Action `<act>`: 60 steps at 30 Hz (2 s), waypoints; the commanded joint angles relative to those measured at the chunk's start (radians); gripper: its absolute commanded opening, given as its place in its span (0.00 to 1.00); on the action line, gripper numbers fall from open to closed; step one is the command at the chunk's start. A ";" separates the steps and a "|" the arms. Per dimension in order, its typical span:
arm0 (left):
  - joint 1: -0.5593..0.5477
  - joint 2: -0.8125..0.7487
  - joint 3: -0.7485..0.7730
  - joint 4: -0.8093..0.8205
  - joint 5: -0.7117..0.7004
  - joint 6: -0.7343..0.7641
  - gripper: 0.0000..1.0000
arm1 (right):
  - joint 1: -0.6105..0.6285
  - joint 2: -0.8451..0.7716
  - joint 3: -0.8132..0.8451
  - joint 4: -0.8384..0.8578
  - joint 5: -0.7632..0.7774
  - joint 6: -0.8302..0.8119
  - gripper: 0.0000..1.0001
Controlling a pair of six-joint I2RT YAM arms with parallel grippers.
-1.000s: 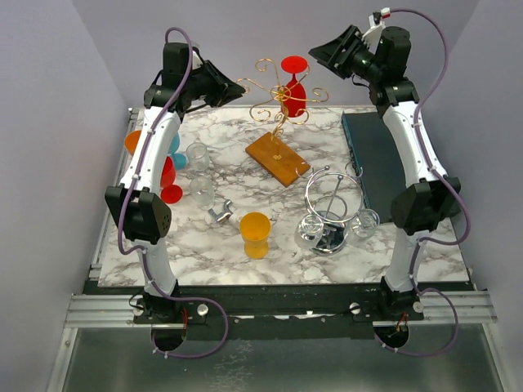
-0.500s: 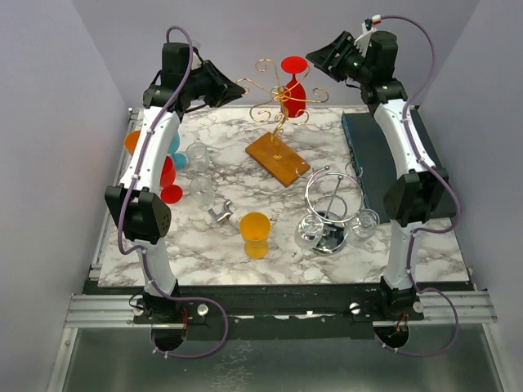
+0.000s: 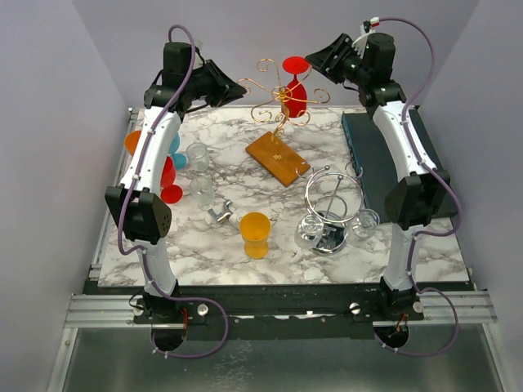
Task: Take the wine glass off the wine glass rack
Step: Adjust the wine rack at the center of the board, then pick up the wine glass from the wine rack.
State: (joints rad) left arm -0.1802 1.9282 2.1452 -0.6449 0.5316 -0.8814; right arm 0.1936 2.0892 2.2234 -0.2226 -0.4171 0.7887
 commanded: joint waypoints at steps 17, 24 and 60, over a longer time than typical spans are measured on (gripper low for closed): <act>-0.048 -0.018 0.004 -0.060 0.021 0.087 0.00 | 0.006 -0.110 -0.057 -0.055 0.025 0.082 0.51; -0.054 -0.022 0.001 -0.062 0.017 0.088 0.00 | 0.006 -0.115 -0.085 -0.057 0.029 0.107 0.50; -0.074 -0.046 -0.022 -0.064 0.004 0.117 0.00 | 0.026 -0.108 -0.099 -0.093 0.064 0.223 0.43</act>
State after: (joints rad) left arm -0.2253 1.9026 2.1464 -0.6449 0.5201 -0.8337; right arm 0.2104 2.0010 2.1376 -0.2939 -0.3782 0.9928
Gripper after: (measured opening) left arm 0.213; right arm 0.442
